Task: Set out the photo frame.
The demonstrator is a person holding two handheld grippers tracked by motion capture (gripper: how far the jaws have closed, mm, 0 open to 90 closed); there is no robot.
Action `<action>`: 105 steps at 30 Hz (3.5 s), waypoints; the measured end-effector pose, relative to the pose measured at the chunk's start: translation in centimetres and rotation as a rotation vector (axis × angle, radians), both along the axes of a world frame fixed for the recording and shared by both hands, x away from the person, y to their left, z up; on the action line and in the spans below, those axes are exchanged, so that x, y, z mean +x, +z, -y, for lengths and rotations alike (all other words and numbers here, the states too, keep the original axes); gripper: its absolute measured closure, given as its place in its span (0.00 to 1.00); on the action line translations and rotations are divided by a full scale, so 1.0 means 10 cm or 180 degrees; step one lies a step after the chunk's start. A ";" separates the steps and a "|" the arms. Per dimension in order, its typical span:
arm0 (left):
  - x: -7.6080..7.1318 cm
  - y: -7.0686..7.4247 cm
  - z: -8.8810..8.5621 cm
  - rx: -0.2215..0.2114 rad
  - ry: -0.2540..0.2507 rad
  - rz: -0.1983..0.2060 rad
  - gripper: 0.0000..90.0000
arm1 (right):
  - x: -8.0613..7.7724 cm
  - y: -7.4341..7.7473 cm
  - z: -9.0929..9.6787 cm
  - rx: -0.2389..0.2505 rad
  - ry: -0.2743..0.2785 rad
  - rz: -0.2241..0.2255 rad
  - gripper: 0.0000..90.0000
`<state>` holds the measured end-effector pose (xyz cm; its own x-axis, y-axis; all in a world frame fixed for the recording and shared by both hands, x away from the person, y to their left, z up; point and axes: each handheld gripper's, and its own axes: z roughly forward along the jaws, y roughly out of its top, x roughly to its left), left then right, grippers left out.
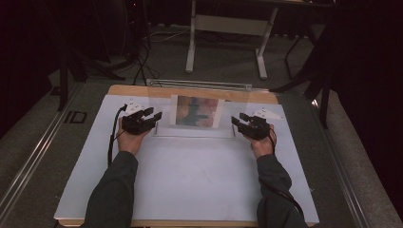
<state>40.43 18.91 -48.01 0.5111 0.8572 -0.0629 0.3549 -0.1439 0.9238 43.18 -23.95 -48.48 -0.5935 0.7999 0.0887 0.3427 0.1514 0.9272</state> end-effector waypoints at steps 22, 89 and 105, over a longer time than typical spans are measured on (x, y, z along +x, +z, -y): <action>-0.29 0.03 0.06 0.0007 -0.0053 -0.0081 0.61 | -0.35 0.00 0.09 -0.0036 0.0033 0.0032 0.59; -0.68 0.07 0.08 -0.0005 0.0073 -0.0233 0.59 | -0.67 -0.01 0.11 -0.0010 0.0180 0.0093 0.60; -0.70 0.09 0.09 0.0000 0.0080 -0.0264 0.59 | -0.66 -0.02 0.13 0.0004 0.0190 0.0090 0.61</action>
<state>33.45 17.98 -47.12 0.4824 0.8698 -0.1041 0.4339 -0.1340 0.8910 36.59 -25.24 -48.69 -0.6424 0.7630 0.0724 0.3068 0.1695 0.9365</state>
